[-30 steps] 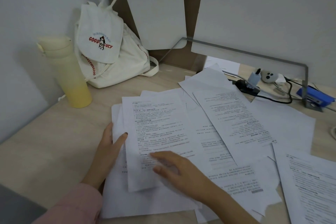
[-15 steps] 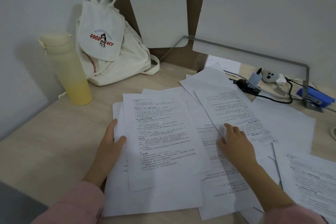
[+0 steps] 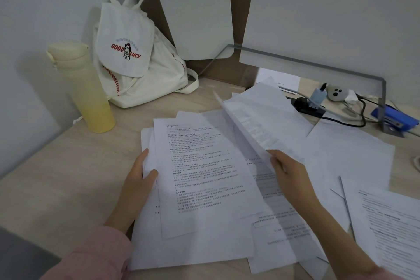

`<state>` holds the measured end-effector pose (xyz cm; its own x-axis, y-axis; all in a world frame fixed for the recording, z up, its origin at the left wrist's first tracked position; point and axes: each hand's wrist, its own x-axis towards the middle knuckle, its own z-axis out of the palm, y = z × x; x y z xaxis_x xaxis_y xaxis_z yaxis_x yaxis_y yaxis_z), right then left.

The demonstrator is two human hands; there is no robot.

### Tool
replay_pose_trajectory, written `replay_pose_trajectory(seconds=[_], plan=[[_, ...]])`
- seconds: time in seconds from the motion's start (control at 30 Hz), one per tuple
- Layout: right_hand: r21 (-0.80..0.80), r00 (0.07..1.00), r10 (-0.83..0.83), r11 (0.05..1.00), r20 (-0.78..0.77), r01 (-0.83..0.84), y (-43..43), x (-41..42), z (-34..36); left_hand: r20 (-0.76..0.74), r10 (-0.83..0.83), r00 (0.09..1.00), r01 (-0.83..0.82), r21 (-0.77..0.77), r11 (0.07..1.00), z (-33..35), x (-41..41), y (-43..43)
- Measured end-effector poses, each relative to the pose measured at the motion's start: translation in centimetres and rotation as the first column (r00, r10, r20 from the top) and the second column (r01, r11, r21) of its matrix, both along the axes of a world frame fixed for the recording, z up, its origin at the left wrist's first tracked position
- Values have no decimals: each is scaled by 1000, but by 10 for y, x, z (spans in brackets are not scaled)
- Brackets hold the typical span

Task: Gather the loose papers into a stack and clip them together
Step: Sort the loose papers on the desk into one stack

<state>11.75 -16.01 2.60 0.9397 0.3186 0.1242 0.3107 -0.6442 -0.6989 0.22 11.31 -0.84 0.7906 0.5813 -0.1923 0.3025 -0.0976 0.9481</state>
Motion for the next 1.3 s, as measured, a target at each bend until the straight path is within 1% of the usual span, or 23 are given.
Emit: replay_pose_trajectory(seconds=[0.1, 0.2, 0.27, 0.33, 0.37, 0.43, 0.5, 0.53, 0.57, 0.6, 0.67, 0.73, 0.77, 0.8, 0.87, 0.9, 1.03, 1.13, 1.23, 1.3], plan=[[-14, 990, 144, 989, -9, -144, 9, -8, 0, -21, 1, 1000, -1, -5, 1000, -1, 1, 1], [7, 982, 188, 982, -12, -188, 11, -10, -5, -12, 24, 1000, -24, -42, 999, -2, 1, 3], [-42, 977, 192, 981, 92, -189, 6, -6, -11, 2, 46, 999, -46, -37, 998, -1, 0, 2], [-140, 947, 194, 977, 254, -163, -4, 4, -21, 25, 65, 998, -65, -15, 998, 1, 1, 1], [-165, 938, 174, 978, 300, -129, -8, 8, -24, 32, 73, 997, -72, -18, 997, 2, 1, 0], [-167, 942, 88, 985, 324, -34, -18, 16, -31, 33, 68, 997, -66, -41, 997, 2, 1, -1], [-88, 948, -14, 995, 318, 45, -22, 20, -33, 10, 34, 999, -34, -26, 999, 2, 1, -1], [-5, 966, -75, 997, 246, 79, -22, 18, -31, 5, 18, 1000, -18, -12, 1000, 1, 1, 0], [108, 988, -124, 988, 96, 114, -20, 15, -27, 2, 7, 1000, -7, -8, 1000, 1, 0, 0], [222, 985, -152, 961, -82, 167, -17, 13, -25, 0, 4, 1000, -4, -10, 1000, 1, 0, 0], [404, 921, -133, 869, -365, 286, -12, 11, -20, -3, 4, 1000, -4, -14, 1000, 0, 0, 0], [477, 818, -75, 781, -570, 403, -4, 9, -15, -6, 7, 1000, -7, -21, 1000, 0, 0, 0], [477, 781, -51, 767, -622, 430, 0, 7, -13, -5, 7, 1000, -7, -23, 1000, 1, 0, -1], [447, 776, -50, 793, -629, 414, 5, 7, -13, -6, 8, 1000, -8, -25, 1000, 1, 1, -1], [329, 822, -85, 889, -564, 318, 15, 7, -11, -7, 3, 1000, -3, -19, 1000, 0, 1, -1], [268, 847, -115, 919, -519, 289, 20, 8, -9, -4, -1, 1000, 1, -17, 1000, -1, 1, 0], [77, 908, -204, 966, -366, 248, 40, 23, 1, 49, 3, 999, -1, -45, 999, -3, 1, 1], [48, 923, -187, 975, -336, 215, 54, 29, 5, 81, 28, 996, -19, -110, 994, -2, 1, 0], [56, 908, -127, 985, -399, 162, 67, 33, 1, 91, 34, 995, -23, -122, 992, -1, 2, 1], [103, 877, -103, 980, -469, 170, 74, 33, -2, 60, 27, 998, -21, -96, 995, -2, 2, 1]])
